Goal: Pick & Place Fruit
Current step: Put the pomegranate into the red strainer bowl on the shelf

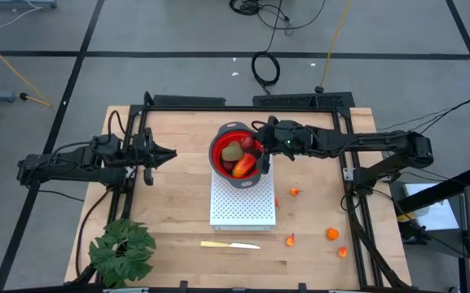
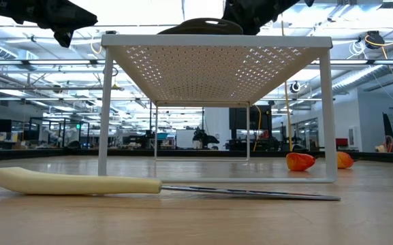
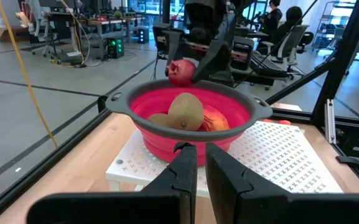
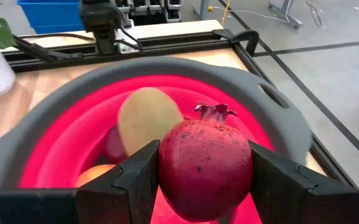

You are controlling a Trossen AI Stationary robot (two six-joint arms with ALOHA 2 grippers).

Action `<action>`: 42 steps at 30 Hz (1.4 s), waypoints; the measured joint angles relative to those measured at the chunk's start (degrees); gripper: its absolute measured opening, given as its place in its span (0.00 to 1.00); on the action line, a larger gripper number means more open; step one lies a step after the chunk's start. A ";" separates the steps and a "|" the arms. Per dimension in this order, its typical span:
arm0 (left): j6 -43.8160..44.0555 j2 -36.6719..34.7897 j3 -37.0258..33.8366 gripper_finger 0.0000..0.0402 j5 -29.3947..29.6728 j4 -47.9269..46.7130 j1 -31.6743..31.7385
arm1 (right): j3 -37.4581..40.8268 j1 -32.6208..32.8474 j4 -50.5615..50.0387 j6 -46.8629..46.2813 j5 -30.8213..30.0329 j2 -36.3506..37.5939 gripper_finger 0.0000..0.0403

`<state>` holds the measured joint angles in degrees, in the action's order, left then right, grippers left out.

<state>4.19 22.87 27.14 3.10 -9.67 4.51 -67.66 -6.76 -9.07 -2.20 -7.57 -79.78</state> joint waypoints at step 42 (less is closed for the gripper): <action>0.07 0.00 0.00 0.08 -0.01 0.04 0.00 | 0.02 0.87 0.97 7.43 0.29 -3.55 0.52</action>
<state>4.25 22.87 27.14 3.09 -9.64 4.51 -67.64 -5.89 -8.10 5.23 -7.28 -83.33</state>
